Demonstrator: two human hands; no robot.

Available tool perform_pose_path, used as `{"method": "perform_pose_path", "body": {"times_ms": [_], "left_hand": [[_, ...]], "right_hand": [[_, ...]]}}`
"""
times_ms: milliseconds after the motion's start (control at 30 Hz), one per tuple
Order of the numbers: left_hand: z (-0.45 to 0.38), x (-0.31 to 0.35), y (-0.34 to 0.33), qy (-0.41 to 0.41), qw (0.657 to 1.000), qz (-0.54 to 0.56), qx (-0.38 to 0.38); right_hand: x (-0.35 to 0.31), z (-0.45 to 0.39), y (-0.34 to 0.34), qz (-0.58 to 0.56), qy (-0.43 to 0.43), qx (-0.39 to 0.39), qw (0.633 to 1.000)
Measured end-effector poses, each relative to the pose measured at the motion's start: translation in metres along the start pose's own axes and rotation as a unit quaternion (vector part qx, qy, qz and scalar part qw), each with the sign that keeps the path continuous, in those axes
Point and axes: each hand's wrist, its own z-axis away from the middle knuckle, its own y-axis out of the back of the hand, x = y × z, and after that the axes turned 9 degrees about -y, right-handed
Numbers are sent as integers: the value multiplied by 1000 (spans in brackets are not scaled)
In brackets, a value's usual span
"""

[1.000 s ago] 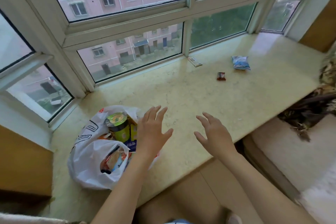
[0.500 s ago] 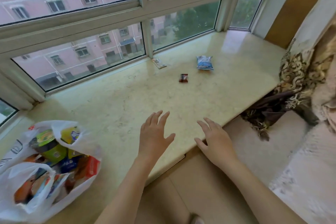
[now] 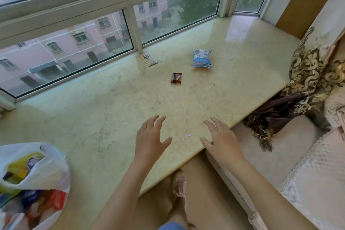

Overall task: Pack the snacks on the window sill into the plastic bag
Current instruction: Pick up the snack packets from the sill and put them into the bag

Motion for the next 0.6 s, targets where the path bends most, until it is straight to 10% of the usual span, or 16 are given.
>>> {"method": "perform_pose_path", "body": {"times_ms": [600], "left_hand": [[-255, -32, -47, 13, 999, 21, -46]], "right_hand": [[19, -228, 5, -7, -38, -56, 998]]}}
